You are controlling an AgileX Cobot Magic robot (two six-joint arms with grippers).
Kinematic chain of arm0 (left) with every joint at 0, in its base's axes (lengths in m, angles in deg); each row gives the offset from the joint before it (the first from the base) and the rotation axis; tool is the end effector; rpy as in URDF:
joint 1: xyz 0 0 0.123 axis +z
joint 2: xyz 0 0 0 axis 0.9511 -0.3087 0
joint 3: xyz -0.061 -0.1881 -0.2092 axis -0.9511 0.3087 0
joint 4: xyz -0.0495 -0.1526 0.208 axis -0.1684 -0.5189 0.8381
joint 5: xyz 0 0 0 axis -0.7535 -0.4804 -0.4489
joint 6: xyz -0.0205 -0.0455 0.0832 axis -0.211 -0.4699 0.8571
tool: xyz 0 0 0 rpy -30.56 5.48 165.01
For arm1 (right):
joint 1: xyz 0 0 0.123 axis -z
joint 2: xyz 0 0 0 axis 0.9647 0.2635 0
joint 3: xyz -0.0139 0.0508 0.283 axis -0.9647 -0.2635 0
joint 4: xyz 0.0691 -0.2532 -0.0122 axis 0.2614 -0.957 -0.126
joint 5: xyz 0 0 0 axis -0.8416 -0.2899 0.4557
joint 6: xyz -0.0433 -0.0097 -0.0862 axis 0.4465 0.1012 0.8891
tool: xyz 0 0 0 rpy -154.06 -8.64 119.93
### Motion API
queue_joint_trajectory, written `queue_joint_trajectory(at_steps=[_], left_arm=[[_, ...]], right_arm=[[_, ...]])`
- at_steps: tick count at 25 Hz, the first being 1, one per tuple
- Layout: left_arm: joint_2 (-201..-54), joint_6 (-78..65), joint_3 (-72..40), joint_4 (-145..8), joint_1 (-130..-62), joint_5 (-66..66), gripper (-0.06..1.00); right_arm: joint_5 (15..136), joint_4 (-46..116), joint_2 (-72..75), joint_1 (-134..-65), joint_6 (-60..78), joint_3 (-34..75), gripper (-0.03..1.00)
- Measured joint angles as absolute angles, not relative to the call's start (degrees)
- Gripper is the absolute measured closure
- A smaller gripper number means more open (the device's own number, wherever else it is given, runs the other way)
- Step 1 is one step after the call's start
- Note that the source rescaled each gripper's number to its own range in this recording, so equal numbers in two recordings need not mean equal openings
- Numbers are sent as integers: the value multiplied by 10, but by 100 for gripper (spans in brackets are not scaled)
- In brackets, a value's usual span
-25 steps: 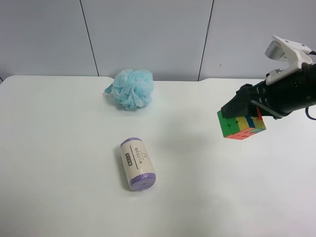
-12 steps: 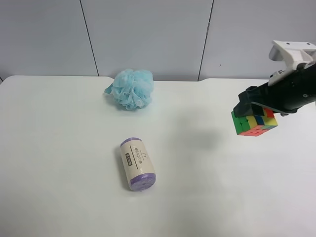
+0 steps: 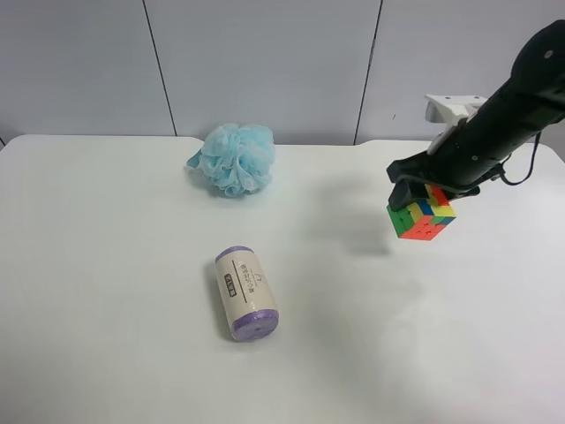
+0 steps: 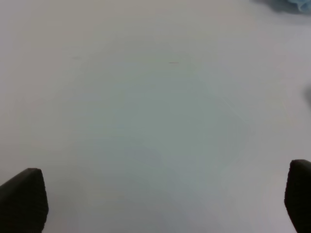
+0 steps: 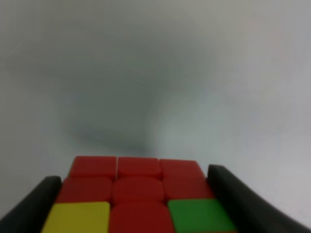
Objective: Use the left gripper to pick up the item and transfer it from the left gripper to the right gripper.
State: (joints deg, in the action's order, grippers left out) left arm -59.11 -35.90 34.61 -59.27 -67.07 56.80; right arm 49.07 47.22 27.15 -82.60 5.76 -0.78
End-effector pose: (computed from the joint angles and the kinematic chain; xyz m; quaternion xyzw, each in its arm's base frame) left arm 0.0201 -0.0042 0.2815 -0.0059 0.8713 0.0049 0.4908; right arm 0.3363 0.0659 0.1763 -0.1106 0.9725 0.1055 0.1756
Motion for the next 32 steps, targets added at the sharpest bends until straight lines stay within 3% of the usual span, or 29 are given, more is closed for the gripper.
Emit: queue_joint_trajectory(at_steps=[9, 23, 24, 26, 27, 29, 32], left_arm=[[-591, -359, 346, -593, -671, 568, -4], [-591, -360, 346, -593, -671, 568, -4], [-591, -360, 346, -593, -671, 568, -4], [-591, -360, 346, -593, -671, 568, -4], [-591, -360, 346, -593, -671, 568, -4], [-591, -360, 346, -593, -671, 568, -4], [-591, -360, 346, -593, -671, 568, -4]], right_arm=[[497, 429, 357, -826, 35, 3, 97], [513, 418, 369, -826, 16, 4, 94], [517, 421, 369, -826, 14, 4, 78], [519, 425, 369, -826, 11, 4, 33], [519, 425, 369, -826, 11, 4, 18], [519, 425, 369, -826, 11, 4, 4], [518, 425, 369, -826, 11, 4, -1]])
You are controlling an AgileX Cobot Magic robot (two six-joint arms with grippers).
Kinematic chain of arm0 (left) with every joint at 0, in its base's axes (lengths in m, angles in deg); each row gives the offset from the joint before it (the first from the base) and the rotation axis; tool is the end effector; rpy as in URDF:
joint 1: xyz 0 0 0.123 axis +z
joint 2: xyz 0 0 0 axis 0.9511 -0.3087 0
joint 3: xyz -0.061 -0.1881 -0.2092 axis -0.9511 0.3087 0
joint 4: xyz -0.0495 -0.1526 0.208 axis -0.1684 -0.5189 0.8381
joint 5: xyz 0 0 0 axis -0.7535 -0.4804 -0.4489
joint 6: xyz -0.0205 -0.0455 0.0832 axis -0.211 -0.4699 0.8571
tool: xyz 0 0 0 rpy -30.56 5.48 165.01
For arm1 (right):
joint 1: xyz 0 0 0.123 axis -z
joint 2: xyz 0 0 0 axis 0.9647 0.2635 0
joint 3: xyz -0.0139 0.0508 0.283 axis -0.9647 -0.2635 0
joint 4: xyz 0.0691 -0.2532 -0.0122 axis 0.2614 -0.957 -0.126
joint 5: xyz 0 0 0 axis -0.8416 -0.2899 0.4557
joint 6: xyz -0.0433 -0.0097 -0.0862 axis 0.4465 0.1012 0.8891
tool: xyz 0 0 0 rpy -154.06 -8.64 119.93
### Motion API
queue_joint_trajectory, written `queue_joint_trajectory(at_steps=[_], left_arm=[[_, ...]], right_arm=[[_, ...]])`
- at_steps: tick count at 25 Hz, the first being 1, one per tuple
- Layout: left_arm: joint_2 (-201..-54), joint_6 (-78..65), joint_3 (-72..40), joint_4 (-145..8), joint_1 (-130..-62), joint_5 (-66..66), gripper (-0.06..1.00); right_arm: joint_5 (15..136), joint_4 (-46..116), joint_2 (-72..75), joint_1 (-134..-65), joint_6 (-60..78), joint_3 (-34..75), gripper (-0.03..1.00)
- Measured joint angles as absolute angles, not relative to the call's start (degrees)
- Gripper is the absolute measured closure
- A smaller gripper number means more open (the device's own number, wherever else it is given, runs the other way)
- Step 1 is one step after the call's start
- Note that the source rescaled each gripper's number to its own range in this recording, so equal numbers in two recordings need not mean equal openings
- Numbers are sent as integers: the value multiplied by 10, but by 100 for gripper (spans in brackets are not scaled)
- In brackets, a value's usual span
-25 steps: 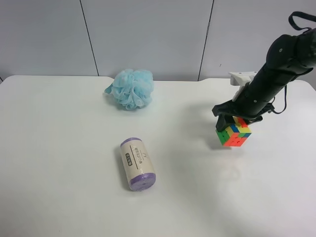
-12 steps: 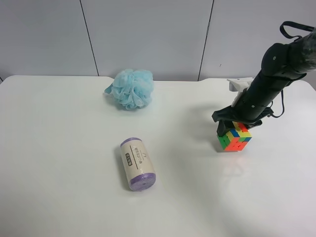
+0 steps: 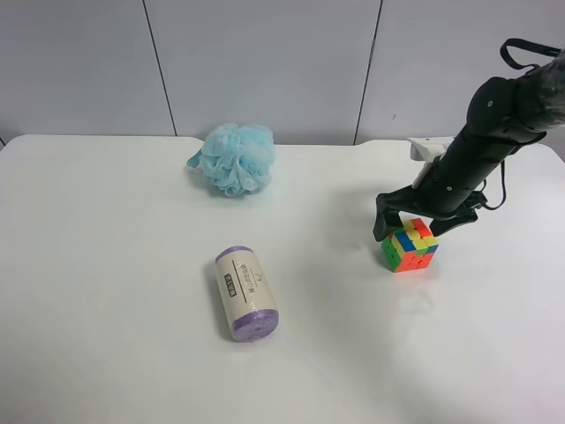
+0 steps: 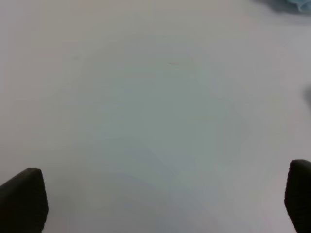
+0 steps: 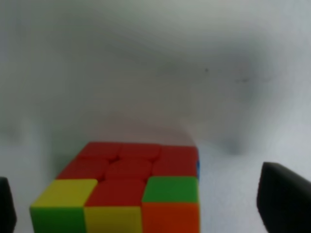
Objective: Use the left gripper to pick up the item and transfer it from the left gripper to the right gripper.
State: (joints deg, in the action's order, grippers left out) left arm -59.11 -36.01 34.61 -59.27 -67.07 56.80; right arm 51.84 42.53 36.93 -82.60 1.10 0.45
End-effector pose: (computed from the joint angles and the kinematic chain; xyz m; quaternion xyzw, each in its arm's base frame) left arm 0.0201 -0.0042 0.2815 -0.0068 0.8712 0.0044 0.4908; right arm 0.3501 0.0623 0.1220 -0.0929 0.9853 0.0772 0.1205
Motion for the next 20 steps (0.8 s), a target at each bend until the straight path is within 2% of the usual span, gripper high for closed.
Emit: queue_joint_trajectory(at_steps=[9, 20], left_arm=[[-591, -361, 346, -593, -671, 568, -4], [-591, -361, 346, -593, -671, 568, -4]], right_arm=[[459, 404, 296, -826, 4, 4, -3], [309, 389, 69, -826, -4, 5, -3]])
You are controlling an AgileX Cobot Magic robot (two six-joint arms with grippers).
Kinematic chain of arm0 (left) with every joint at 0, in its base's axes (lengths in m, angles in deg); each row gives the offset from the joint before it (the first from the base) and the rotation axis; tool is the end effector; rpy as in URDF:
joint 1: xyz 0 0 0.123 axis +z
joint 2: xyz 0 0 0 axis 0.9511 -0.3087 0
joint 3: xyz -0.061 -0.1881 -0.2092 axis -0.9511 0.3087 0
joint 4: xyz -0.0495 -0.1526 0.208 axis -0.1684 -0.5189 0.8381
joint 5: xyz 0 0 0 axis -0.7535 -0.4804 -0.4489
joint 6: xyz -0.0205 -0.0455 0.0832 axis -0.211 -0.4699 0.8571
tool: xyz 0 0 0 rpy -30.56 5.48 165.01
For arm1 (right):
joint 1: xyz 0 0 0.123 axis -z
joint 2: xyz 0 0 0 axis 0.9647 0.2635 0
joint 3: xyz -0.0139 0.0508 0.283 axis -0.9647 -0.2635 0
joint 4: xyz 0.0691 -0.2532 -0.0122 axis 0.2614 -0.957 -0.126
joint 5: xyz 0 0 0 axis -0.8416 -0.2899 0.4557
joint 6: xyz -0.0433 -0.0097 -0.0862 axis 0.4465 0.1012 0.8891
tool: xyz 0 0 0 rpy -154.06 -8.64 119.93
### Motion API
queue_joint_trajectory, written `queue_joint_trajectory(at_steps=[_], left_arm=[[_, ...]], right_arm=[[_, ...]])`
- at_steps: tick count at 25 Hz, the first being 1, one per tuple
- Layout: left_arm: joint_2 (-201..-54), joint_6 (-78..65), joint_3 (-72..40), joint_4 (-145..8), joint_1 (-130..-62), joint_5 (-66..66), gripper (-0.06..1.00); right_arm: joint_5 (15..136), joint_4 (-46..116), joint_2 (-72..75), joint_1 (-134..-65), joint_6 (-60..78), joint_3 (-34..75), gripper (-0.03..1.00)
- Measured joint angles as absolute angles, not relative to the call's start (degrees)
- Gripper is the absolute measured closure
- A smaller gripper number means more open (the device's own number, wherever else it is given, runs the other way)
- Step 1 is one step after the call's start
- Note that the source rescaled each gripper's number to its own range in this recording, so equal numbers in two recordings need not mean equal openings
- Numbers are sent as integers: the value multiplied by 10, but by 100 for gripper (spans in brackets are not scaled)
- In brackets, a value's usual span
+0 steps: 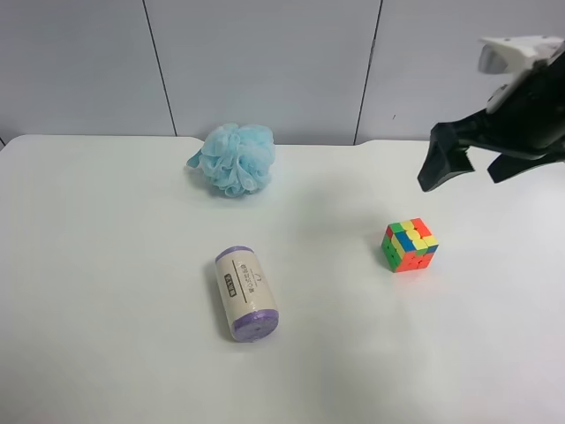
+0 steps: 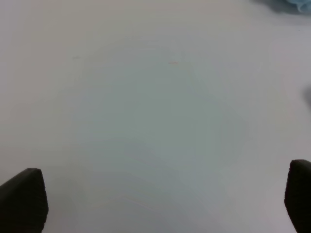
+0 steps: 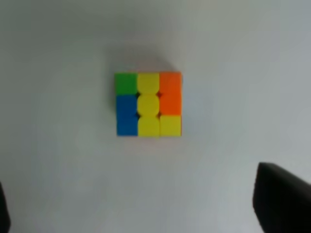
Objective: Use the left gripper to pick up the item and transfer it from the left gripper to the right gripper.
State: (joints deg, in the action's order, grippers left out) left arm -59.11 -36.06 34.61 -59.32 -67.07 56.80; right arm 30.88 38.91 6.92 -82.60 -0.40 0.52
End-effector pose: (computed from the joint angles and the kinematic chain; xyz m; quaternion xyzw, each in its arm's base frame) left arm 0.0201 -0.0042 0.2815 -0.0071 0.8712 0.0038 0.4908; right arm 0.2739 0.0537 0.2809 -0.1368 0.9670 0.0823 0.1984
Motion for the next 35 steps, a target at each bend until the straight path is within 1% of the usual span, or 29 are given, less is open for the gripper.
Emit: queue_joint_trajectory(at_steps=[10, 19, 26, 28, 35], left_arm=[[-591, -361, 346, -593, -671, 568, -4], [-591, -361, 346, -593, -671, 568, -4], [-591, -361, 346, -593, -671, 568, -4], [-591, -361, 346, -593, -671, 568, -4], [-591, -361, 346, -593, -671, 568, -4]], right_arm=[[166, 386, -131, -826, -6, 5, -3], [151, 385, -307, -826, -15, 5, -3], [150, 355, -409, -826, -40, 1, -3], [150, 353, -435, -826, -47, -23, -3], [156, 336, -536, -826, -72, -193, -3]])
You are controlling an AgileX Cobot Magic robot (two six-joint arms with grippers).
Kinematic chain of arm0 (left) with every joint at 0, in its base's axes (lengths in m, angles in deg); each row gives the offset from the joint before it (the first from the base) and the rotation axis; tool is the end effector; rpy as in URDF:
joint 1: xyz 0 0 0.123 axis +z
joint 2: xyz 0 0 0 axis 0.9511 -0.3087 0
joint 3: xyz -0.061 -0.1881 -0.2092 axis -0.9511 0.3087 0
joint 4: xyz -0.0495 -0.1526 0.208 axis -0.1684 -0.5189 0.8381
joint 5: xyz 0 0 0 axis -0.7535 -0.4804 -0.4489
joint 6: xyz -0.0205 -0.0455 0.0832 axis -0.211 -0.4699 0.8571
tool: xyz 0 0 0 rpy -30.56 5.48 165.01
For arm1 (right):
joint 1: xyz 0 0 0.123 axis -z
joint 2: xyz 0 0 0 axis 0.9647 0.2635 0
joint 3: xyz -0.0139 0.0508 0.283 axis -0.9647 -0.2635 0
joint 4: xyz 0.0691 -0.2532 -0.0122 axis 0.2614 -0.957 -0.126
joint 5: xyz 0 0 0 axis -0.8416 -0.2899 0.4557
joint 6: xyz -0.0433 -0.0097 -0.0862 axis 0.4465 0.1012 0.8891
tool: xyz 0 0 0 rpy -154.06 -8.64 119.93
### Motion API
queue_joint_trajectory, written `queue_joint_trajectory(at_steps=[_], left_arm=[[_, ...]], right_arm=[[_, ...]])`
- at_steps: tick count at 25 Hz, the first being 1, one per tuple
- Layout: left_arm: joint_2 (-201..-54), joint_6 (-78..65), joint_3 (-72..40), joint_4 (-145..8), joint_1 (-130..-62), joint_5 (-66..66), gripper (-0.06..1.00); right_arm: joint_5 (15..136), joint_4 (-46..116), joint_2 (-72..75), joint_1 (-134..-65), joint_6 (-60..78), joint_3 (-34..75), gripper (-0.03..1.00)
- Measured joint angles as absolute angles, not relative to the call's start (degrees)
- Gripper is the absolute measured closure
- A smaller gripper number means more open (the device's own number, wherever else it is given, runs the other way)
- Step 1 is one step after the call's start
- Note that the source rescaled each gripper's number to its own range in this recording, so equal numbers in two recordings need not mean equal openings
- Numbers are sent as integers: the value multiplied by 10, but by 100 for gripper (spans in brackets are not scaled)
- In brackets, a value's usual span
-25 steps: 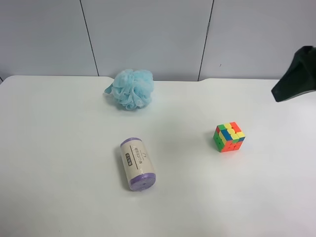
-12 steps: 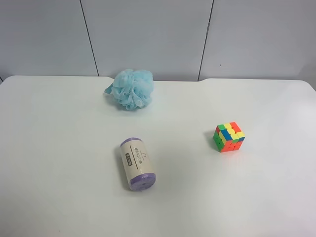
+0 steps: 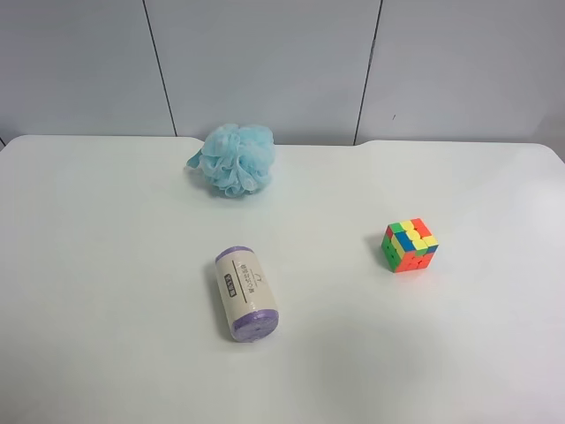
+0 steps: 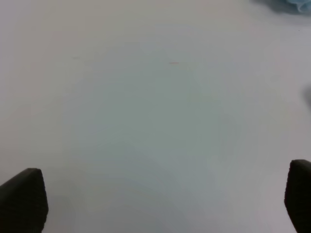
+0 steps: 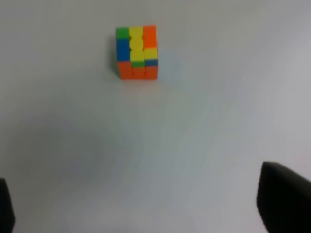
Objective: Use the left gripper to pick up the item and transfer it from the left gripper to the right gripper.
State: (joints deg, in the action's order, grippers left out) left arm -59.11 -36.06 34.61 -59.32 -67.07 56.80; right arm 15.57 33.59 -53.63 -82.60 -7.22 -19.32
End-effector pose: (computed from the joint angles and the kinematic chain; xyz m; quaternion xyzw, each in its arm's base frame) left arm 0.0201 -0.0042 0.2815 -0.0071 0.8712 0.0038 0.4908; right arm 0.0345 0.0147 0.3217 -0.1162 0.9050 0.0597 0.4048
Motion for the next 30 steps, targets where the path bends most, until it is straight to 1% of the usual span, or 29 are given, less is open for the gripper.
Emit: queue_joint_trajectory(at_steps=[5, 12, 30], left_arm=[[-591, -361, 346, -593, -671, 568, -5], [-591, -361, 346, -593, -671, 568, -5], [-591, -361, 346, -593, -671, 568, -5]], right_arm=[[206, 333, -621, -826, -79, -270, -3], [232, 329, -714, -826, -80, -304, -3], [238, 329, -719, -826, -80, -304, -3]])
